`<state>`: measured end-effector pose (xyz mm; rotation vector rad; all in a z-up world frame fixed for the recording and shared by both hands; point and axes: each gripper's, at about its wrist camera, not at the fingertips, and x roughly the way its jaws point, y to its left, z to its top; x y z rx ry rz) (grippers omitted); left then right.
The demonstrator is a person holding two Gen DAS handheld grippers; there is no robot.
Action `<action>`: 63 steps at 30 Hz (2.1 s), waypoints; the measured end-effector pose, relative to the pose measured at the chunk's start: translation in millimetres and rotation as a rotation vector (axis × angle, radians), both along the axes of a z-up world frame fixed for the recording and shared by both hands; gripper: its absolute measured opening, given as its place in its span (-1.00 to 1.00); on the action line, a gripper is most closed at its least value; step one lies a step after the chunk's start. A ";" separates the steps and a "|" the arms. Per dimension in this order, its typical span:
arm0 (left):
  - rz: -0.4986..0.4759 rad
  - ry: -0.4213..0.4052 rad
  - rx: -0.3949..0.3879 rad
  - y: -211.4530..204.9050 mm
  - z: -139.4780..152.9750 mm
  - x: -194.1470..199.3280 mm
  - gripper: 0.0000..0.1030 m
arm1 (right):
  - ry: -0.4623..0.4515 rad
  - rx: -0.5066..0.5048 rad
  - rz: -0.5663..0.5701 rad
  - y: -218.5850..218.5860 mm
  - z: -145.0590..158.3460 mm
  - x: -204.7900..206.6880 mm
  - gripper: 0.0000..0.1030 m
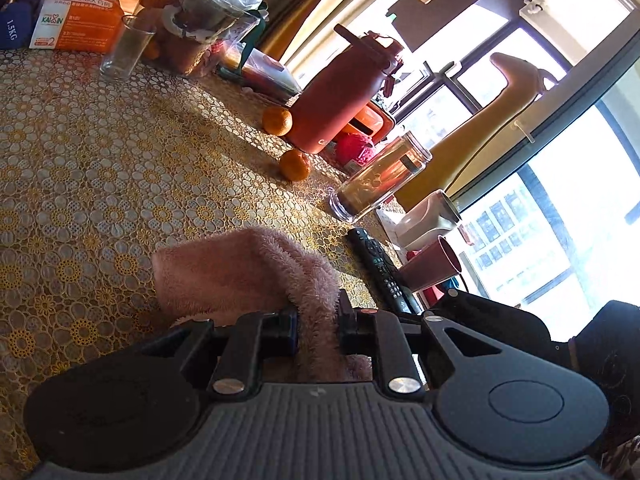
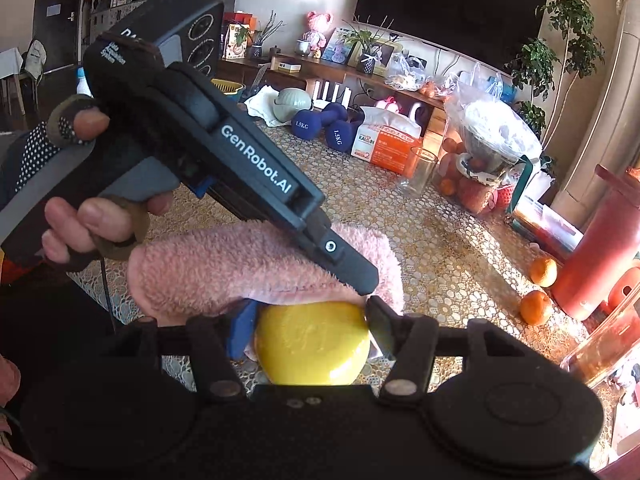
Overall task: Clean container
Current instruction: 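Wipe the can cap once more with the towel in the left tool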
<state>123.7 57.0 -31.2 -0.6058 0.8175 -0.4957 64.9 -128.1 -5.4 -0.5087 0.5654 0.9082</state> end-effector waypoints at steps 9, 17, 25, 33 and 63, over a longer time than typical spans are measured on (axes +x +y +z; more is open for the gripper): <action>0.030 0.069 0.058 8.5 -27.7 6.6 -0.68 | 0.008 0.003 -0.001 0.6 -1.2 2.1 0.14; 0.063 0.073 0.166 17.0 -40.2 -1.5 -0.68 | 0.012 0.004 -0.006 0.7 -1.2 3.5 0.14; 0.115 0.020 0.317 20.1 -33.5 -12.2 -0.66 | 0.066 0.039 -0.071 2.2 -0.6 19.4 0.14; 0.126 -0.034 0.414 17.1 -24.7 -29.0 -0.12 | 0.091 0.056 -0.113 3.9 0.0 23.0 0.14; 0.123 -0.097 0.549 -9.9 -14.5 -76.7 -0.57 | 0.114 0.071 -0.197 9.2 1.5 28.9 0.14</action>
